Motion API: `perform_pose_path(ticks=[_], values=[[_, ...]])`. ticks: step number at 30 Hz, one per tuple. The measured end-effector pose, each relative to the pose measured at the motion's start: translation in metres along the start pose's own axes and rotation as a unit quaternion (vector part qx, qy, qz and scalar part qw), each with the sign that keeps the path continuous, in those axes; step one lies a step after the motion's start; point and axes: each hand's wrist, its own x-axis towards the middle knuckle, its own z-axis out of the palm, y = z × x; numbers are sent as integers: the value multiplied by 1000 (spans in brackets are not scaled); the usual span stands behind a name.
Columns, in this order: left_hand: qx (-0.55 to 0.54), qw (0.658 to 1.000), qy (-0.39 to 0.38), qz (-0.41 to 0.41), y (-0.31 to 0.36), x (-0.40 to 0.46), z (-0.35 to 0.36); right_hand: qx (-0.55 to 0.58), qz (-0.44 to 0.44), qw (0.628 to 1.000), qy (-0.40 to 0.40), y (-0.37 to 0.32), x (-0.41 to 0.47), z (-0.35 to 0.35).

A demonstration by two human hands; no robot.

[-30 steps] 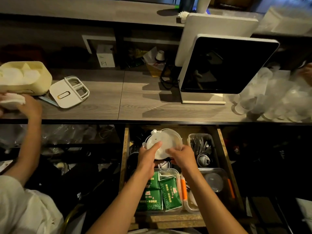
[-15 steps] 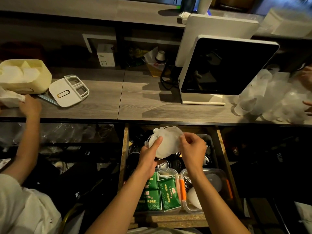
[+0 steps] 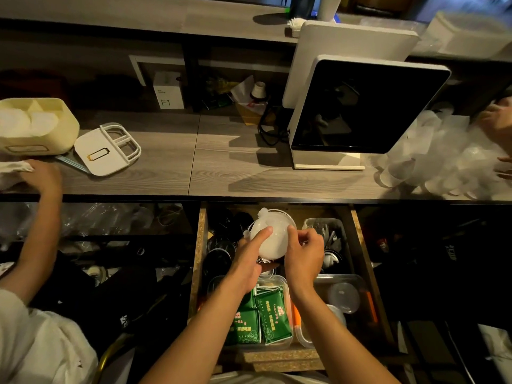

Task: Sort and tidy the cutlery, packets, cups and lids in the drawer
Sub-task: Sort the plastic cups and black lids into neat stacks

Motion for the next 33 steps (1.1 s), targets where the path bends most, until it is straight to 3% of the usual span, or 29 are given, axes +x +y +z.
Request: perform_pose_path(ticks=[7,13,17,25,33], values=[[5,999,32,27,-7,2,11,-28,-37,999,-22,2,-4,3],[37,998,7,44,5,1,2,-87,-83,977,-177,11,25,-15],[84,996,-18,38,7,4,-5,64,-6,944,-324,13,41,-28],[94,995,12,10,-23,20,-8,114,9,934,-337,40,40,-24],[40,995,94,-8,-55,62,-15,72,139,966,-205,118,64,-39]])
